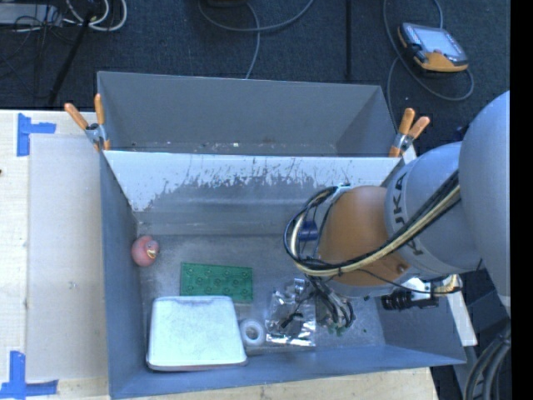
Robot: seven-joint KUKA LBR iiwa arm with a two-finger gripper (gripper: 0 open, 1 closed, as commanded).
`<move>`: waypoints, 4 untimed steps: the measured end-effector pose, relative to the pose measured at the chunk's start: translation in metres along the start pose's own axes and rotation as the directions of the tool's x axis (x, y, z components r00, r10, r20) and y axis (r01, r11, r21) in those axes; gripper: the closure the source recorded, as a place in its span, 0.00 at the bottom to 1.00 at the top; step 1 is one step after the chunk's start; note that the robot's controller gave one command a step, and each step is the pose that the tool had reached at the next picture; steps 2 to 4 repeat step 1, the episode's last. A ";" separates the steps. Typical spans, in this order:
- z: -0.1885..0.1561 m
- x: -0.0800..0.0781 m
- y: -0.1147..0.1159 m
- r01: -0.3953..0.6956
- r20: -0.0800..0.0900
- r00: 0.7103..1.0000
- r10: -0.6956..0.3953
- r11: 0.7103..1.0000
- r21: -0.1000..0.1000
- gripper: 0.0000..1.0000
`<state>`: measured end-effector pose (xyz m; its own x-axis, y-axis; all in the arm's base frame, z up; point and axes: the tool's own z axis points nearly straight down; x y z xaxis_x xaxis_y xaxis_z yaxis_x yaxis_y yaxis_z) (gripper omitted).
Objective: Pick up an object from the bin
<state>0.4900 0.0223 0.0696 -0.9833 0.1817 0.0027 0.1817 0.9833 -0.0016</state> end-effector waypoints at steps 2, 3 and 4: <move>-0.168 0.015 -0.003 0.017 0.010 1.000 -0.017 1.000 -0.003 1.00; -0.168 0.015 -0.003 0.017 0.010 1.000 -0.017 1.000 -0.003 1.00; -0.168 0.015 -0.003 0.017 0.010 1.000 -0.017 1.000 -0.003 1.00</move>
Offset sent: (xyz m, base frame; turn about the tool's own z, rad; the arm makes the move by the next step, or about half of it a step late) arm -0.0167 0.0000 0.1647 -0.0094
